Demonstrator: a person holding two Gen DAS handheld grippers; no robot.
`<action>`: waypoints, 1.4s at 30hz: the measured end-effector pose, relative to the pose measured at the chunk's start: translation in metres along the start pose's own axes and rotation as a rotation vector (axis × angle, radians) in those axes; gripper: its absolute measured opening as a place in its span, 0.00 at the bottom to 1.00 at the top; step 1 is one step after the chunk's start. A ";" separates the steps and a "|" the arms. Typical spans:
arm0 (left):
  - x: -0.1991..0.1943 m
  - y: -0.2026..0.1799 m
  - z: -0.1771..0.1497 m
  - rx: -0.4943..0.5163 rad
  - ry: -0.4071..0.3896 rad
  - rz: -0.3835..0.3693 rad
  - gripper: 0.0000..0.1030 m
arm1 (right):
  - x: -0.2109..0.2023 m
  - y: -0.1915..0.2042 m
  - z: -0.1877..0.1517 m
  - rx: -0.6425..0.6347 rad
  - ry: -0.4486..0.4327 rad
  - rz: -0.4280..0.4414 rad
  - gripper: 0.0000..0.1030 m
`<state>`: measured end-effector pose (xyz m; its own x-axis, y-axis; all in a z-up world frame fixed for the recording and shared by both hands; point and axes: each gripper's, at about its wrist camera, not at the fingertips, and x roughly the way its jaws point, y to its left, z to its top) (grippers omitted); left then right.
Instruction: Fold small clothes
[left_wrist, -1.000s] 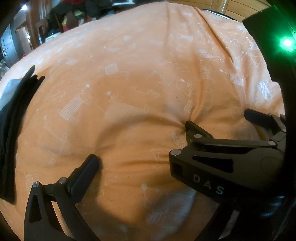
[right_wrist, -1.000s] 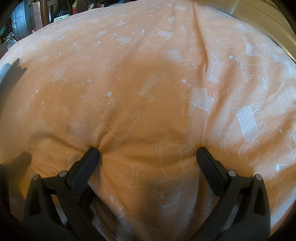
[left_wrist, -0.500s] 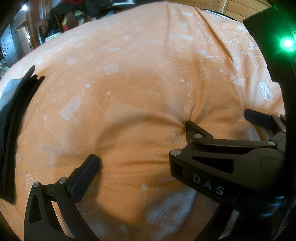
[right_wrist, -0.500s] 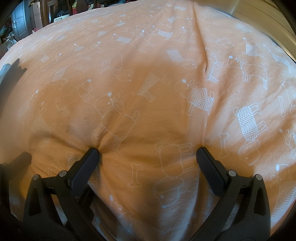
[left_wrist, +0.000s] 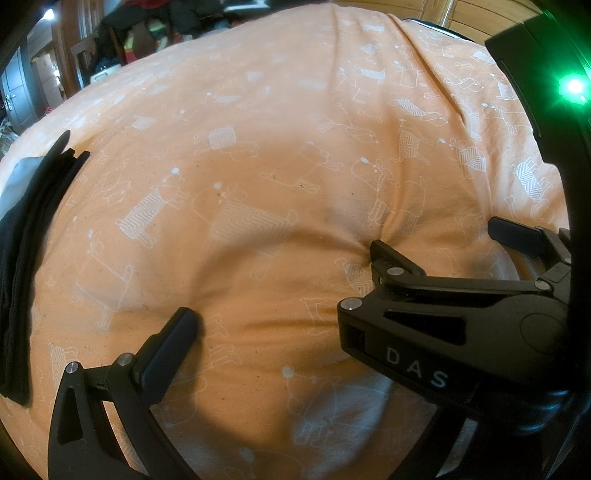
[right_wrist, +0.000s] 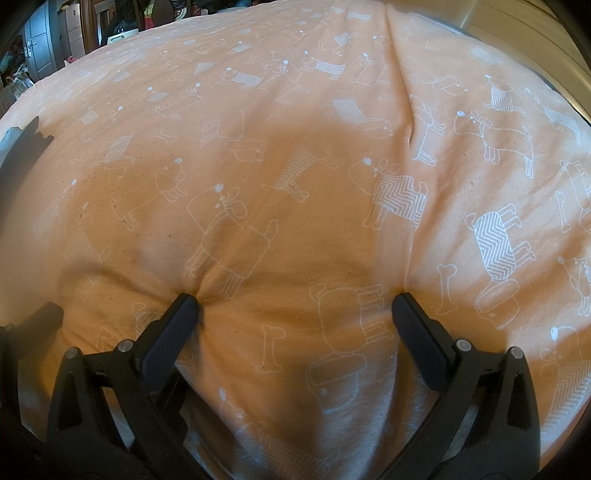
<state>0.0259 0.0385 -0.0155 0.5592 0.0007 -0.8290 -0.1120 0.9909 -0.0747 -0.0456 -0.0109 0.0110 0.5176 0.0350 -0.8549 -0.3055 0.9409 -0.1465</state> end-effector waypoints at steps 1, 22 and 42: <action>0.000 0.000 0.000 0.000 0.000 0.000 1.00 | -0.001 0.001 -0.001 0.000 0.000 0.000 1.00; 0.000 0.000 0.000 0.000 0.000 -0.001 1.00 | 0.001 -0.001 0.000 0.000 0.000 0.000 1.00; 0.000 0.000 0.000 0.000 0.000 -0.001 1.00 | 0.002 -0.002 0.000 0.000 0.000 0.001 1.00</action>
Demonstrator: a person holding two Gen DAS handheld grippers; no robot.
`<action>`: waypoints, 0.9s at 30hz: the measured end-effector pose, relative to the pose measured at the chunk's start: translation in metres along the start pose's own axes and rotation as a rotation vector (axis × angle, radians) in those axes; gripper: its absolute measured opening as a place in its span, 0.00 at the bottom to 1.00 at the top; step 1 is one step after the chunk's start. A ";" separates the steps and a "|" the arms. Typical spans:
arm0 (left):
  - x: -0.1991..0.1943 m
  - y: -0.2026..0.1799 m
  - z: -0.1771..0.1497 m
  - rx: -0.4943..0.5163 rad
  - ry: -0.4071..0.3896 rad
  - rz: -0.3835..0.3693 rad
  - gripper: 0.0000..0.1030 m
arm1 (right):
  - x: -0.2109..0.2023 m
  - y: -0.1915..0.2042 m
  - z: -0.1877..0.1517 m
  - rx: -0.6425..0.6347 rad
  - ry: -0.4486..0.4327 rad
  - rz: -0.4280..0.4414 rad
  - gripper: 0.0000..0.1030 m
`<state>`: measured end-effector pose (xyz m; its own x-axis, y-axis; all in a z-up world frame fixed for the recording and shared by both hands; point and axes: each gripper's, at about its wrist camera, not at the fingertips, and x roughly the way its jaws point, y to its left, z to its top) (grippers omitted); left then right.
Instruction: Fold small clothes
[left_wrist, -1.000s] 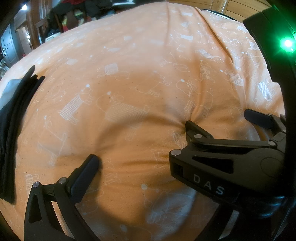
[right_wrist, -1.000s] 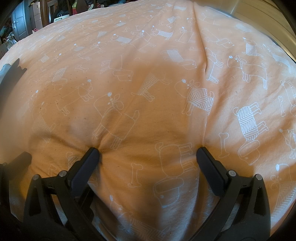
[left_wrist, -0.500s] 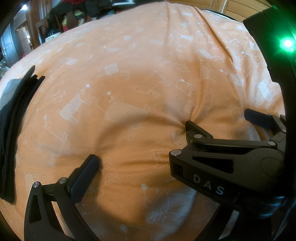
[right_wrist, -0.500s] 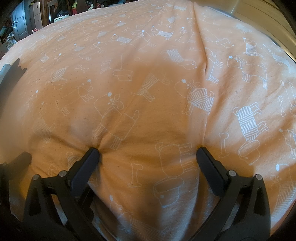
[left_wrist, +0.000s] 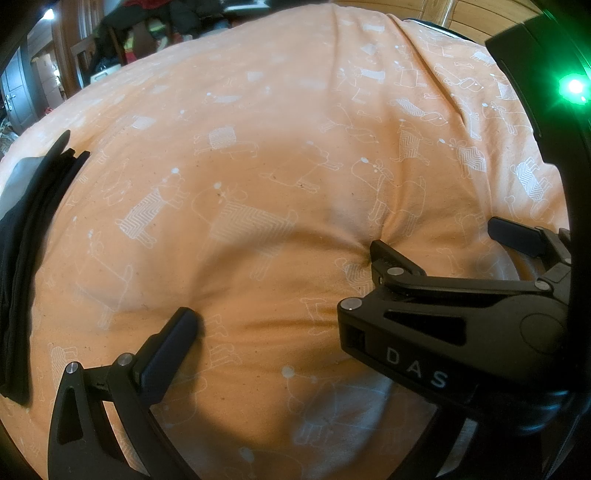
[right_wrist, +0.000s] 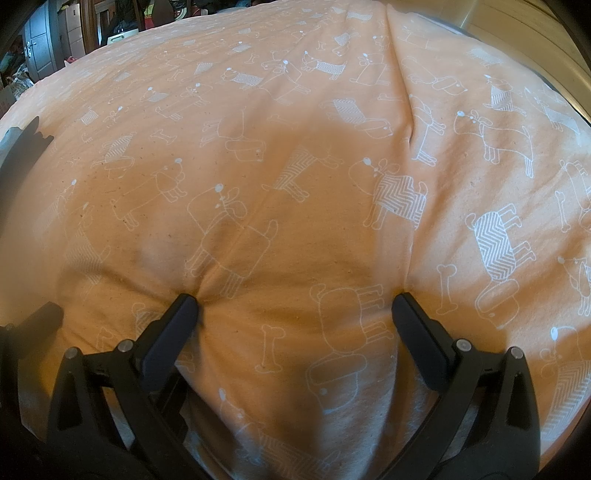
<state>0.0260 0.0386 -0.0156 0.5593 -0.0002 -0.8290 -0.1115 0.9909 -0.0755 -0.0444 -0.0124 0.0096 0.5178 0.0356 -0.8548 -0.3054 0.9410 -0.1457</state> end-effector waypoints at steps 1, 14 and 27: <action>0.000 0.000 0.000 0.000 0.000 0.000 1.00 | 0.000 0.000 0.000 0.000 0.000 0.000 1.00; 0.000 0.000 0.000 0.000 0.000 0.000 1.00 | 0.001 0.000 0.000 0.000 0.000 0.000 1.00; 0.000 0.000 0.000 0.000 0.000 0.000 1.00 | 0.001 -0.001 0.000 0.000 0.000 0.000 1.00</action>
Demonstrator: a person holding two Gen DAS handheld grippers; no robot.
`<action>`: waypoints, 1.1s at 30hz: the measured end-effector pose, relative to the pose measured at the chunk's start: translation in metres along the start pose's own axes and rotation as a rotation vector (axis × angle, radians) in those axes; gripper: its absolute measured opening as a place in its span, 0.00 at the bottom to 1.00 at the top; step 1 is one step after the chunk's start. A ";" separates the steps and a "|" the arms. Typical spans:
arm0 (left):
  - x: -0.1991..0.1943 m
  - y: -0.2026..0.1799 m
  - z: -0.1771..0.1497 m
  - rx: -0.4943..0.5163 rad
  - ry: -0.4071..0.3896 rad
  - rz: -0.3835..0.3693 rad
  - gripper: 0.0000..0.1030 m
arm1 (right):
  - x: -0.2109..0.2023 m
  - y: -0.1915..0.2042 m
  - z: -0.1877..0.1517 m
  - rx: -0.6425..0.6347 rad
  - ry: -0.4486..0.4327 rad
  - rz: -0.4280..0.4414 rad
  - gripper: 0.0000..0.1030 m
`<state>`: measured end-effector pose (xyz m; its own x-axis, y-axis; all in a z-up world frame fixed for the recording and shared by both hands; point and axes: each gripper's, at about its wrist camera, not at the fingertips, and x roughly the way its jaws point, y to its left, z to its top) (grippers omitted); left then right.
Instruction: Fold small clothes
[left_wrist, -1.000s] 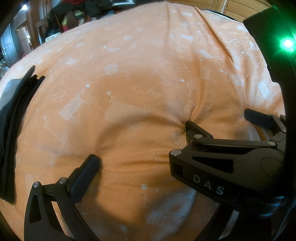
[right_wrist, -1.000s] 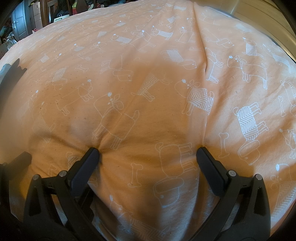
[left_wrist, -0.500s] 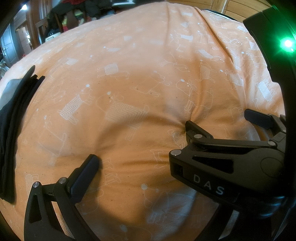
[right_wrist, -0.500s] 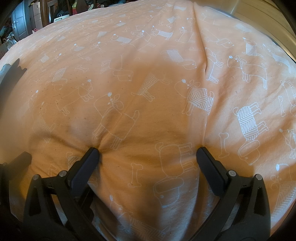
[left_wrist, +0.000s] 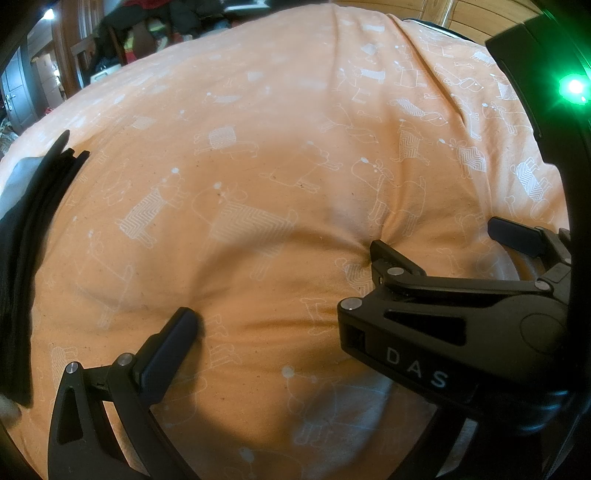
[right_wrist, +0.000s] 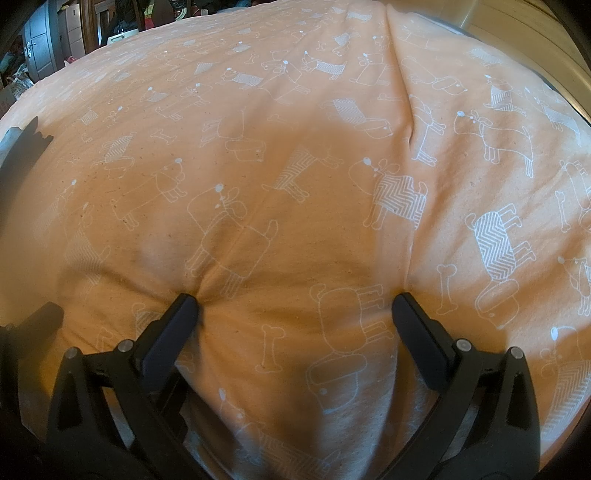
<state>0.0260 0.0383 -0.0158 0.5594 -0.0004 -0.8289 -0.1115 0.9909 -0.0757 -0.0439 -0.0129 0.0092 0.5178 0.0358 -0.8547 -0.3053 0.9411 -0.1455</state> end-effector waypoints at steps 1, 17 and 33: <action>0.000 0.000 0.000 0.000 0.000 0.000 1.00 | -0.001 0.000 -0.001 0.000 0.000 0.000 1.00; 0.000 0.000 0.000 0.000 0.000 0.000 1.00 | -0.002 0.001 -0.002 0.000 0.000 0.000 1.00; 0.000 0.000 0.000 0.000 0.000 0.000 1.00 | 0.000 0.000 0.000 0.000 -0.001 0.000 1.00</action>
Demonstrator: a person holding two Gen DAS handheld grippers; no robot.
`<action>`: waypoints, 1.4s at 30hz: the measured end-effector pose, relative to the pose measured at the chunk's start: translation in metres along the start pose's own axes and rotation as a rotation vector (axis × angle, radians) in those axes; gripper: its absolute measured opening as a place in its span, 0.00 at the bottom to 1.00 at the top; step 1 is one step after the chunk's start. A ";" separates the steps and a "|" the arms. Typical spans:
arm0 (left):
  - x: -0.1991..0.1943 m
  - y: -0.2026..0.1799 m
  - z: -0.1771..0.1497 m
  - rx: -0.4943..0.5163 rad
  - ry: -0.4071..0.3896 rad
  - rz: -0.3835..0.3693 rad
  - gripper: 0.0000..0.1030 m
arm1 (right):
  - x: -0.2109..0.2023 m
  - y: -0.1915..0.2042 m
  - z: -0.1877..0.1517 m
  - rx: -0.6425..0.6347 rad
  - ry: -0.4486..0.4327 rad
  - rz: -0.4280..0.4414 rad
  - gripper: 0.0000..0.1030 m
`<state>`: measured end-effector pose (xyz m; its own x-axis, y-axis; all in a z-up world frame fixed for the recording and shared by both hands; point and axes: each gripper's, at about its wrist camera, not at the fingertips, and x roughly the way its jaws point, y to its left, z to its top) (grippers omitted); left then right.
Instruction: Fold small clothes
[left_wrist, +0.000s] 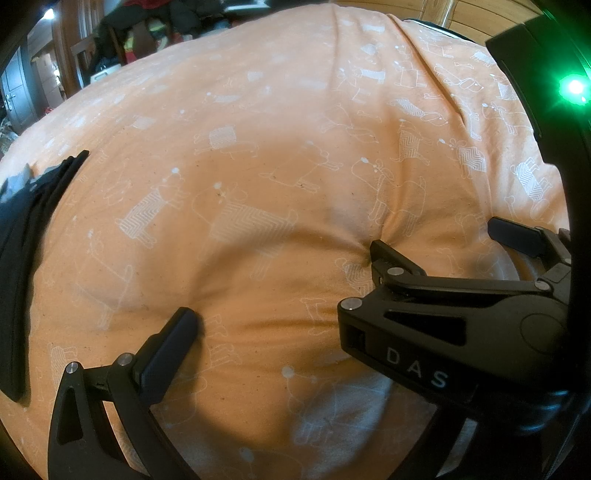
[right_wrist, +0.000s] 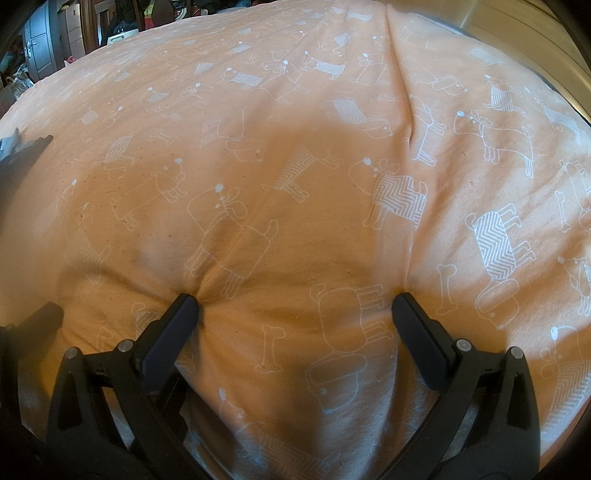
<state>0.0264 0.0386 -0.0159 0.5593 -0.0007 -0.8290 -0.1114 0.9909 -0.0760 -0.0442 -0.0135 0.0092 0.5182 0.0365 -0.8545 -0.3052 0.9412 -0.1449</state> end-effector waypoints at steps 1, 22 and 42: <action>0.000 0.000 0.000 0.000 0.000 0.000 1.00 | 0.009 -0.007 0.004 0.000 0.001 0.001 1.00; 0.003 0.000 0.001 0.000 0.000 0.001 1.00 | 0.015 -0.012 0.014 0.001 0.003 0.001 1.00; 0.004 -0.001 0.001 0.000 0.001 0.000 1.00 | 0.016 -0.013 0.015 0.001 0.002 0.000 1.00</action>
<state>0.0296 0.0377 -0.0189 0.5588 -0.0006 -0.8293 -0.1118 0.9908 -0.0761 -0.0202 -0.0201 0.0044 0.5164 0.0357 -0.8556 -0.3042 0.9416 -0.1443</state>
